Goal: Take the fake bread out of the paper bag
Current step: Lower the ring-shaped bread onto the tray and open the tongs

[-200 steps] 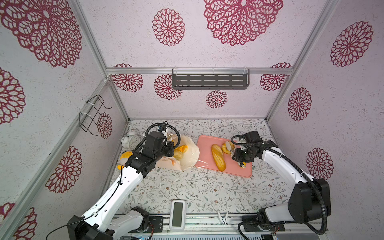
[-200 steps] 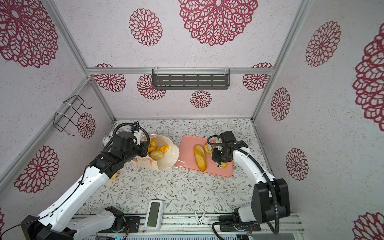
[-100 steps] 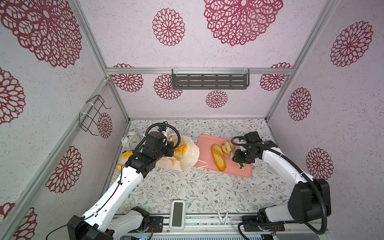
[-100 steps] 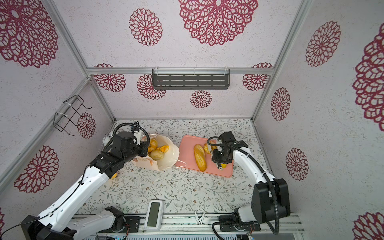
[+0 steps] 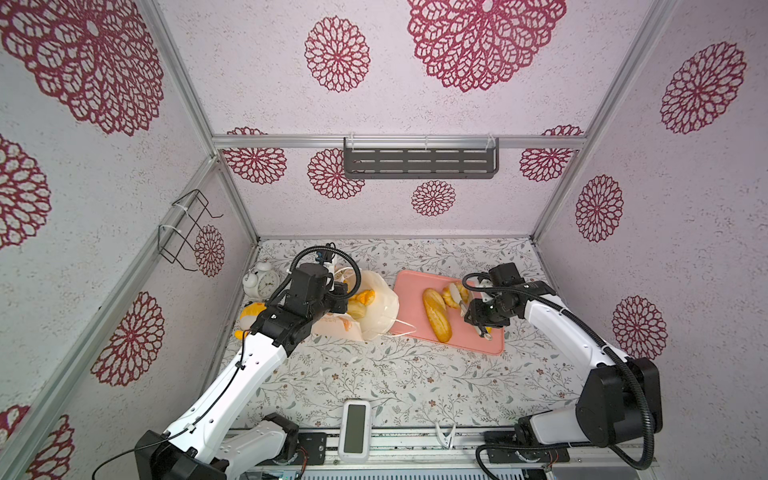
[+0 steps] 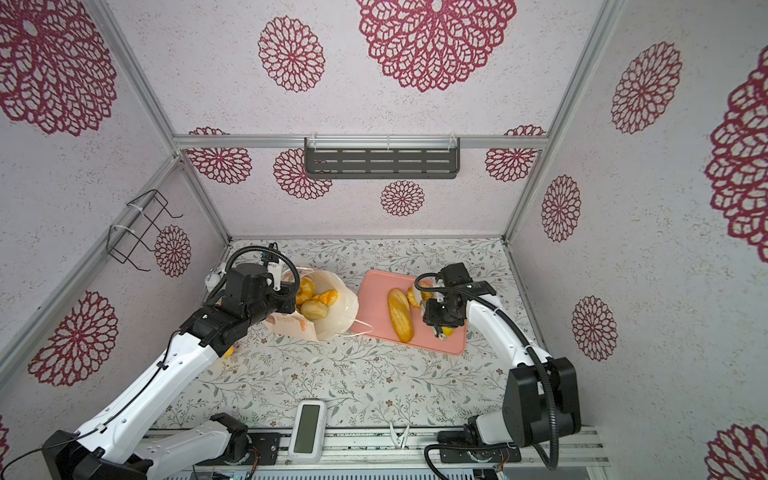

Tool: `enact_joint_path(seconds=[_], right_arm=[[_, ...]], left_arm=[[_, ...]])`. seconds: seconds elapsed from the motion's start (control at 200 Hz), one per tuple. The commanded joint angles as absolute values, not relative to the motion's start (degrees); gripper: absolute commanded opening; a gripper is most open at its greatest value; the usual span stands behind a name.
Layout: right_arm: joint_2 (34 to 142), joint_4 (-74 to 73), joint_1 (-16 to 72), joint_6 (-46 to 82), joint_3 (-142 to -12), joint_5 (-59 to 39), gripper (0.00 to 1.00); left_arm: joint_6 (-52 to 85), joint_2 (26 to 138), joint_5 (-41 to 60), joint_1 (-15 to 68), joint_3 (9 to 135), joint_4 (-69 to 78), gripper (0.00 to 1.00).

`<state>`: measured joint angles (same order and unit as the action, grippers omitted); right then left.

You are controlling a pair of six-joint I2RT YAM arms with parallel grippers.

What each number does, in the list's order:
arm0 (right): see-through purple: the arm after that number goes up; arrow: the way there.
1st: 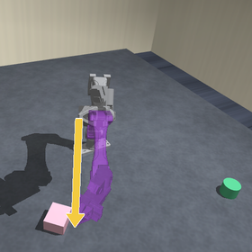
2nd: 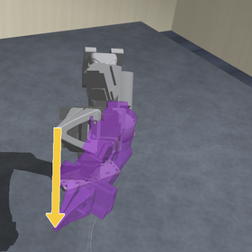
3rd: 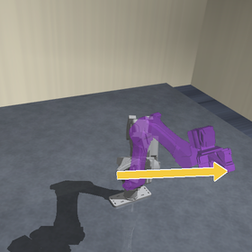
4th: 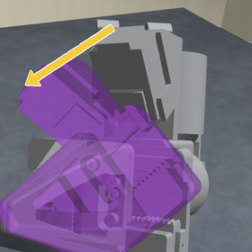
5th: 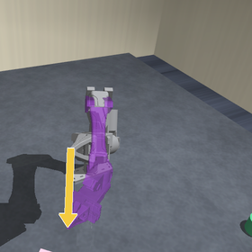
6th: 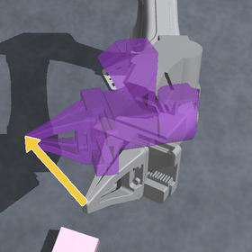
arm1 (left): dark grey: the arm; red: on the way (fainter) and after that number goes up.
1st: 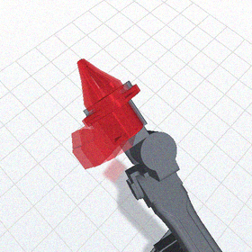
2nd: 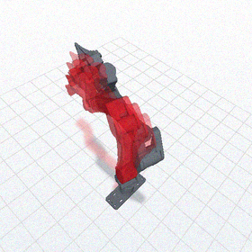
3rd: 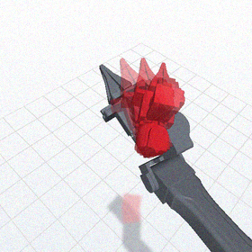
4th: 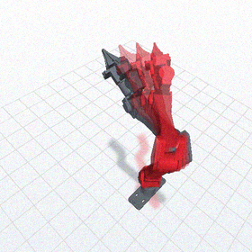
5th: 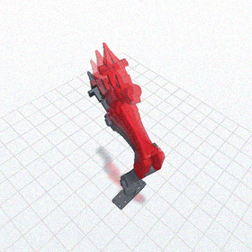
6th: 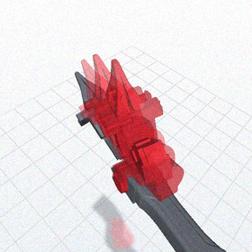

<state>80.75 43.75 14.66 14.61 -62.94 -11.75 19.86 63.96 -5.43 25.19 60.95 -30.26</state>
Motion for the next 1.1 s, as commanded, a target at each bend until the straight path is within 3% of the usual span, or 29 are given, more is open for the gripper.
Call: enact_joint_path(seconds=[0.0, 0.605, 1.096], right_arm=[[77.7, 43.0, 14.4, 14.4, -63.1, -11.8, 0.46], [73.7, 44.6, 14.4, 15.0, -64.6, -10.1, 0.44], [74.1, 44.7, 14.4, 15.5, -64.0, -5.9, 0.53]], left_arm=[[19.5, 63.2, -5.6, 25.2, 60.3, -28.9, 0.00], [19.6, 64.2, -5.2, 25.3, 60.9, -28.6, 0.00], [19.7, 64.2, -4.9, 25.2, 60.6, -28.7, 0.00]])
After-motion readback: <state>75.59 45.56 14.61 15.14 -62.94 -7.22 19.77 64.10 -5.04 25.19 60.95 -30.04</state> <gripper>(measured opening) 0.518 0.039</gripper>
